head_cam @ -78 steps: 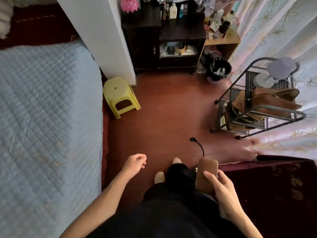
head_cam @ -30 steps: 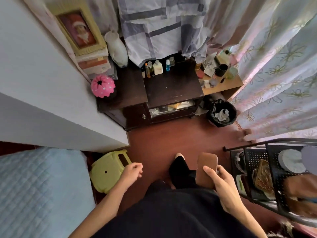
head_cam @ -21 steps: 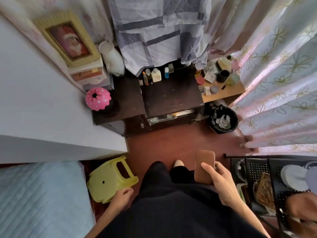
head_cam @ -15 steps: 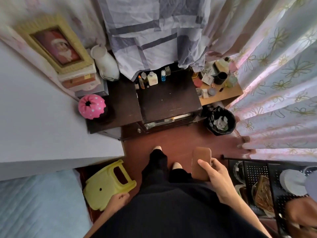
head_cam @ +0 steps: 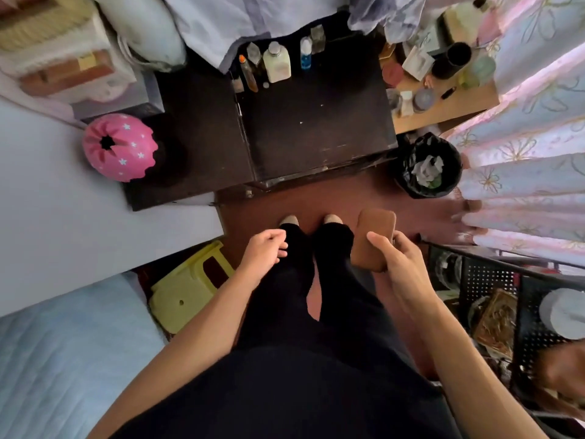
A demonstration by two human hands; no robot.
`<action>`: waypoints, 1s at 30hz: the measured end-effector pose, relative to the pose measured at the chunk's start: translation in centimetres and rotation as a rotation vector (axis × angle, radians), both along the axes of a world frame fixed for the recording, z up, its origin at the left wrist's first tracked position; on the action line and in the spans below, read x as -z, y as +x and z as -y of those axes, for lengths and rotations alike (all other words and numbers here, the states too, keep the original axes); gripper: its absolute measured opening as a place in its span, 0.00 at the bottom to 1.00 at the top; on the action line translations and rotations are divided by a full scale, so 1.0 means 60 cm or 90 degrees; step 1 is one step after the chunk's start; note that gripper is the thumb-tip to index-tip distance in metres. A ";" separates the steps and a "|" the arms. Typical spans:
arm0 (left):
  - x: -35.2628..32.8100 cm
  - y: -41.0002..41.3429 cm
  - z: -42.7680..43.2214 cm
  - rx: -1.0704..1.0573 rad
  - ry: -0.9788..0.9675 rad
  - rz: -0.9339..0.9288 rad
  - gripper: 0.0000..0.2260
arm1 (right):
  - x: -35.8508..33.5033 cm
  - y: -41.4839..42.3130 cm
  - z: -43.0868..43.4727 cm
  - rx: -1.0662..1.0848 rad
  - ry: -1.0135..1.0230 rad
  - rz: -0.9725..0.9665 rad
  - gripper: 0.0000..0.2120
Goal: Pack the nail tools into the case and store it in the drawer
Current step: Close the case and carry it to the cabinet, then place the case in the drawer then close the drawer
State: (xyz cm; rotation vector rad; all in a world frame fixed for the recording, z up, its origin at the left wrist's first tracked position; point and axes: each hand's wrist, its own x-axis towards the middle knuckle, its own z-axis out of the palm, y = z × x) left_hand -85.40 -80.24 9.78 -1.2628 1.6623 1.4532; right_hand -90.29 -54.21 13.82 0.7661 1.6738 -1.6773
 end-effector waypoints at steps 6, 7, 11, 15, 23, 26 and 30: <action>0.182 -0.065 -0.079 -0.152 0.069 0.031 0.08 | 0.189 -0.077 0.003 -0.048 -0.026 0.051 0.12; 0.220 -0.077 -0.091 -0.182 0.081 0.035 0.09 | 0.226 -0.089 0.002 -0.060 -0.029 0.053 0.11; 0.374 -0.121 -0.124 -0.277 0.126 0.057 0.12 | 0.383 -0.125 -0.010 -0.063 -0.054 0.055 0.11; 0.541 -0.166 -0.140 -0.352 0.154 0.058 0.13 | 0.547 -0.152 -0.015 -0.048 -0.074 0.039 0.12; 0.821 -0.246 -0.147 -0.499 0.187 -0.010 0.09 | 0.793 -0.202 -0.027 -0.086 -0.099 -0.032 0.16; 0.906 -0.270 -0.147 -0.588 0.169 -0.075 0.12 | 0.873 -0.210 -0.022 -0.084 -0.110 -0.066 0.16; 0.980 -0.295 -0.146 -0.630 0.174 -0.171 0.08 | 0.957 -0.209 -0.014 -0.087 -0.157 -0.102 0.13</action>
